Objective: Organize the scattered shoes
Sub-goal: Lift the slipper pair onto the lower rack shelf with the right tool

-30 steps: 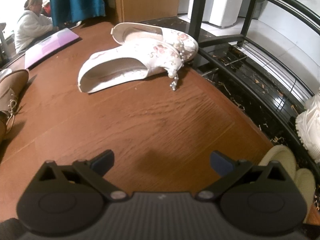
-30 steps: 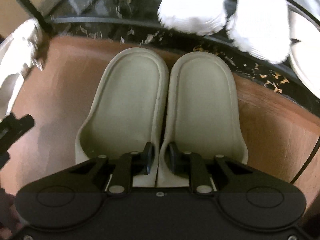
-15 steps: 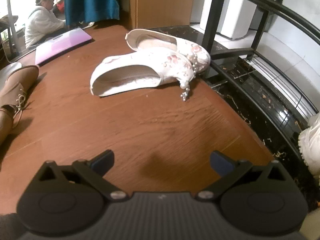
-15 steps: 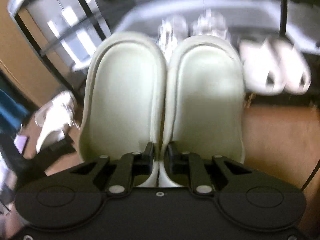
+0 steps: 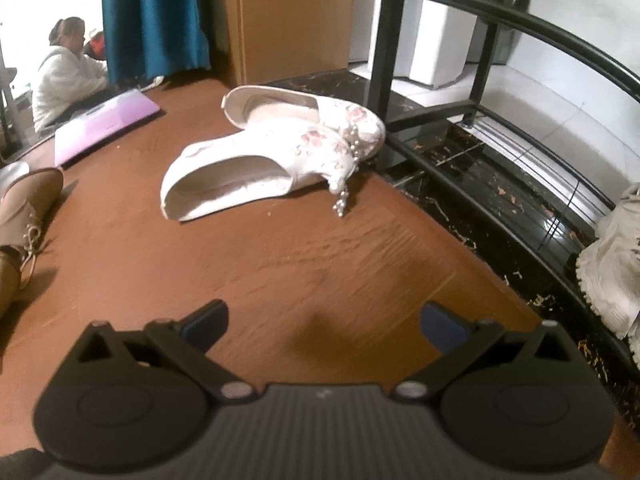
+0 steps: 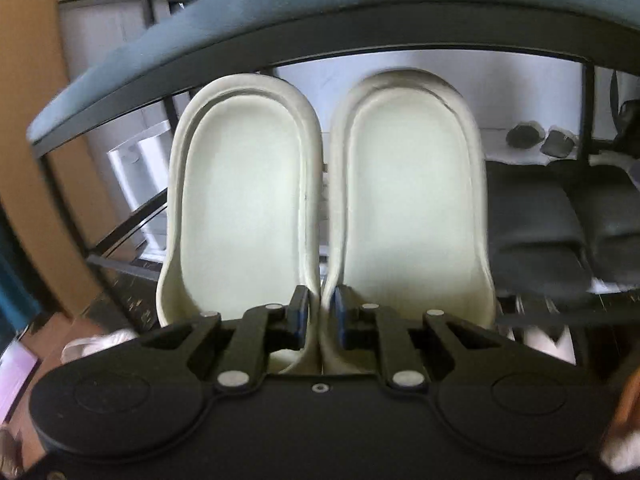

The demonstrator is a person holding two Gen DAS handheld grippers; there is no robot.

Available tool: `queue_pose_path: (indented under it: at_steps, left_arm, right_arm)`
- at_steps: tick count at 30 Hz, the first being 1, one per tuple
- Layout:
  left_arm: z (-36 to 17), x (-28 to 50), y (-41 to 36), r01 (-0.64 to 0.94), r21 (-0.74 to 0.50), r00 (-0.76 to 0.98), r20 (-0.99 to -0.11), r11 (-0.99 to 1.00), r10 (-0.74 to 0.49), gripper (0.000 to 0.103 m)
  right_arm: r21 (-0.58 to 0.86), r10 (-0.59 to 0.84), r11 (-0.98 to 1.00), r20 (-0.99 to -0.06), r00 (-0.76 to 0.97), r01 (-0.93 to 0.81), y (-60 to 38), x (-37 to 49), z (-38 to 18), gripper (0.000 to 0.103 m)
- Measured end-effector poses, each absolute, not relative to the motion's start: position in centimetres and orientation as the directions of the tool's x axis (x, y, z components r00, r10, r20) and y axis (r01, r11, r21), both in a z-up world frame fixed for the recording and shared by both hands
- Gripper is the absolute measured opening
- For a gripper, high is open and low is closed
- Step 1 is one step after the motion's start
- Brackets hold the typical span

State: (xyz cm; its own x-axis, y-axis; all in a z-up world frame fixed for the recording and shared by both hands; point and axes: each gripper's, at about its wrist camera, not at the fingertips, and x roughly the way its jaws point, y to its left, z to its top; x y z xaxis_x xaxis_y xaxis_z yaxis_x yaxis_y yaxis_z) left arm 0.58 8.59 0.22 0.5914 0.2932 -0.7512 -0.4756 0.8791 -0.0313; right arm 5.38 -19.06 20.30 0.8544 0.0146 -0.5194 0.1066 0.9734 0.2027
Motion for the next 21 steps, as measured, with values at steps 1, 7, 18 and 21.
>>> queue_pose_path:
  at_steps: [1, 7, 18, 21]
  left_arm:
    - [0.2, 0.6, 8.5, -0.471, -0.030, 0.597, -0.747, 0.882, 0.293, 0.102]
    - [0.4, 0.9, 7.2, -0.408, -0.030, 0.647, -0.715, 0.913, 0.266, 0.102]
    - [0.1, 1.3, 6.6, -0.376, -0.028, 0.662, -0.708, 0.926, 0.247, 0.102]
    - [0.2, 1.2, 6.6, -0.373, -0.028, 0.668, -0.701, 0.927, 0.248, 0.102]
  right_arm:
    - [0.190, 0.001, 0.975, -0.508, 0.861, 0.111, -19.0, 6.2, 20.3, 0.016]
    - [0.111, -0.103, 0.978, -0.481, 0.871, 0.177, -20.1, 10.9, 19.8, 0.001]
    - [-0.059, -0.139, 0.990, -0.294, 0.946, 0.127, -18.5, 11.8, 18.4, 0.042]
    - [-0.136, -0.138, 0.985, -0.210, 0.968, 0.111, -17.8, 10.2, 19.0, 0.079]
